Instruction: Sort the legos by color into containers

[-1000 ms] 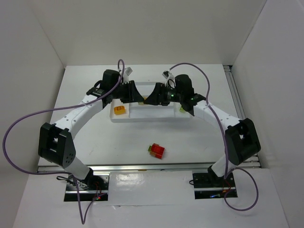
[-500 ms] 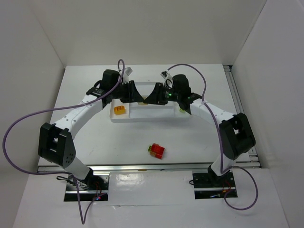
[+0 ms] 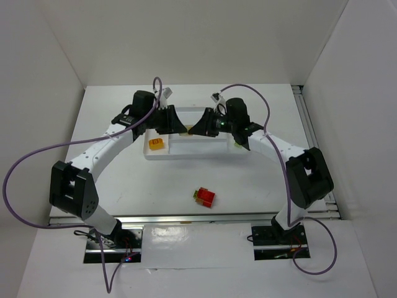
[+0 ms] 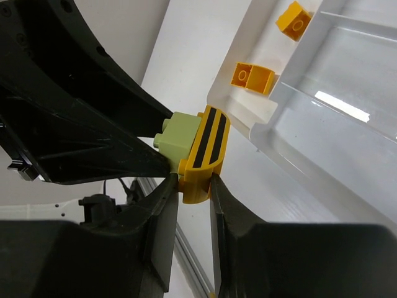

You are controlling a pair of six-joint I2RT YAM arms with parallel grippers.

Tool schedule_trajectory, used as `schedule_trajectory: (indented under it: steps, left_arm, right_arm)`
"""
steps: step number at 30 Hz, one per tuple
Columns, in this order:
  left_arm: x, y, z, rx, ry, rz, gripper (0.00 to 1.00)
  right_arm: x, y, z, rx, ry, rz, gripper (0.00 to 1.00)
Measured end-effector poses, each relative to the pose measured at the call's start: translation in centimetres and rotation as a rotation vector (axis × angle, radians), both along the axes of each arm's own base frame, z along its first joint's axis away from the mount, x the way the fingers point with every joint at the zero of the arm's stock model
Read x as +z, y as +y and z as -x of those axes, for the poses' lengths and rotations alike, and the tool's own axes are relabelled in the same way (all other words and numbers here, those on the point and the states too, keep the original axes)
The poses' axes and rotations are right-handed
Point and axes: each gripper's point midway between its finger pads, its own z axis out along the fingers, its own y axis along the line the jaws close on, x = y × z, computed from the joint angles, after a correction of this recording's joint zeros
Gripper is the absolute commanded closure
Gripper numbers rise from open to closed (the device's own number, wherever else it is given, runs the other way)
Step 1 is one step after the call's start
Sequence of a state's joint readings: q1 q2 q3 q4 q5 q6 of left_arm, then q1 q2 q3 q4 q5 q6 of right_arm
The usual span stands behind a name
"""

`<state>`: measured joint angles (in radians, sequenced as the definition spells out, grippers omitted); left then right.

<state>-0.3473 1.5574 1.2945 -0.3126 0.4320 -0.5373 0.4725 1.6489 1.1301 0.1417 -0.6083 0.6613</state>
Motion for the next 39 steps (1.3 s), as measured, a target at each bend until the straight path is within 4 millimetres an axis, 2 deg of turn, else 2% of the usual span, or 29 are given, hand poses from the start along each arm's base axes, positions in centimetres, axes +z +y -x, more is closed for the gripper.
schedule_trajectory:
  steps: [4,9,14,16,20,24,27,29,30,33,35,36,39]
  left_arm:
    - [0.0,0.6,0.1,-0.003,0.010,0.004,1.00]
    - [1.1,1.7,-0.1,0.009,-0.001,0.026,1.00]
    - [2.2,3.2,-0.3,0.057,-0.008,0.016,1.00]
    - [3.3,4.5,-0.7,0.115,-0.026,-0.010,1.00]
    - [6.2,8.4,-0.8,0.279,-0.080,-0.057,1.00]
    - [9.0,12.5,0.9,0.435,-0.144,-0.106,1.00]
    - [10.4,13.8,2.3,0.482,-0.176,-0.125,1.00]
    - [10.7,14.2,2.8,0.498,-0.181,-0.134,1.00]
    - [10.6,14.3,3.0,0.501,-0.178,-0.139,1.00]
    - [10.0,14.4,3.4,0.500,-0.156,-0.149,1.00]
    - [9.5,14.4,3.6,0.495,-0.140,-0.156,1.00]
    - [9.4,14.4,3.7,0.494,-0.134,-0.158,1.00]
    - [9.3,14.2,3.8,0.483,-0.130,-0.152,1.00]
  right_arm:
    - [-0.9,-0.4,-0.2,-0.025,0.008,0.016,0.85]
    - [-1.9,-1.1,-0.7,-0.061,0.020,0.040,0.87]
    - [-3.1,-0.6,-1.7,-0.074,0.023,0.070,0.87]
    - [-3.7,0.5,-3.0,-0.072,0.022,0.091,0.87]
    - [-4.3,3.8,-5.8,-0.058,-0.009,0.107,0.87]
    - [-5.0,6.9,-8.8,-0.044,-0.032,0.101,0.87]
    - [-5.5,9.7,-11.6,-0.031,-0.056,0.087,0.87]
    - [-6.0,11.1,-13.2,-0.030,-0.069,0.082,0.78]
    - [-6.5,11.7,-13.8,-0.029,-0.070,0.081,0.57]
    - [-7.4,13.9,-15.2,-0.022,-0.077,0.071,0.50]
    - [-7.5,14.8,-15.5,-0.014,-0.079,0.070,0.26]
    - [-7.6,15.1,-15.4,-0.010,-0.077,0.074,0.21]
    - [-7.6,15.1,-14.8,-0.010,-0.071,0.086,0.21]
